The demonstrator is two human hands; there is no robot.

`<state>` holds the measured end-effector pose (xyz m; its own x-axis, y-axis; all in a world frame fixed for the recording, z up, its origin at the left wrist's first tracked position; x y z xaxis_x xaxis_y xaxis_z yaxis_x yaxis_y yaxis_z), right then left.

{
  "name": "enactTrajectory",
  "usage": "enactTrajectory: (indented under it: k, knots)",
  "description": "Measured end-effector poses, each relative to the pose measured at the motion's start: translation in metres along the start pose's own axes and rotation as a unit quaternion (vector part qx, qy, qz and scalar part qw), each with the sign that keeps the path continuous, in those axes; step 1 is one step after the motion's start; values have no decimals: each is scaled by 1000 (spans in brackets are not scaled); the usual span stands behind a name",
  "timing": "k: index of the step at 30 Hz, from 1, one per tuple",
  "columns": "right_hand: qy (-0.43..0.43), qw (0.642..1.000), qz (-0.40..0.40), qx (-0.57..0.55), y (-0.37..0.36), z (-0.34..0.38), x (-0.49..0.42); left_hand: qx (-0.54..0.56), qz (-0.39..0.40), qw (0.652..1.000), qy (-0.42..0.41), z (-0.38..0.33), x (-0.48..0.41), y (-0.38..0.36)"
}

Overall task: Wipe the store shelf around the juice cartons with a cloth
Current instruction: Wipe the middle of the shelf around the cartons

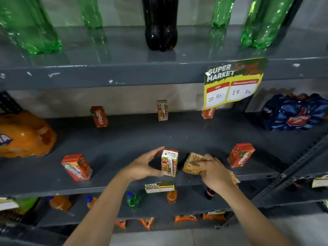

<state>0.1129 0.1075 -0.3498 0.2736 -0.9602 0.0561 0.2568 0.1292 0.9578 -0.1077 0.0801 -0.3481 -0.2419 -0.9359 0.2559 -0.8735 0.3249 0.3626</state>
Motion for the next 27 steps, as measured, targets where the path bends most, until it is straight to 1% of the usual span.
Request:
enactTrajectory:
  k: [2,4,6,12,14,16,20,22,25,27]
  knots:
    - [-6,1000,-1,-12,1,-1,-3,13,-34,999,-14,-9,1,-7]
    - [-6,1000,-6,-18,3,0,-3,24,-105,993,-40,-15,-1,-4]
    - [-1,999,-24,-27,8,1,-4,5,-160,986,-45,-16,0,1]
    - [26,995,-84,-43,31,21,-24,-87,-216,972,-23,-11,7,6]
    - [46,995,-85,-33,36,36,-33,-96,-228,969,-21,-12,9,6]
    - [60,996,-69,-21,35,49,-41,-99,-236,966,-17,-12,11,7]
    - [55,998,6,37,17,67,-48,-111,-220,969,-11,-8,13,6]
    - [53,996,36,60,7,72,-40,-110,-216,970,-10,-3,16,6]
    - [95,987,51,118,1,73,-19,-93,-214,972,-13,2,18,6]
    - [103,984,70,131,-2,64,-1,-106,-214,971,-11,2,17,6]
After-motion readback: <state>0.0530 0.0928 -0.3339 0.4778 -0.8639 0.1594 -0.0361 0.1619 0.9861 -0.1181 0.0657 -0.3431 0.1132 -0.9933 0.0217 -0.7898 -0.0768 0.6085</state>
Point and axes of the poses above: each hand's wrist, its own x-axis away from the middle knuckle, its own y-axis out of the back of the hand, z = x × y, the point moved 8 cm from there along -x, towards the middle knuckle, and after that the axes turned 2 degrees about -z, right-handed, at the moved point
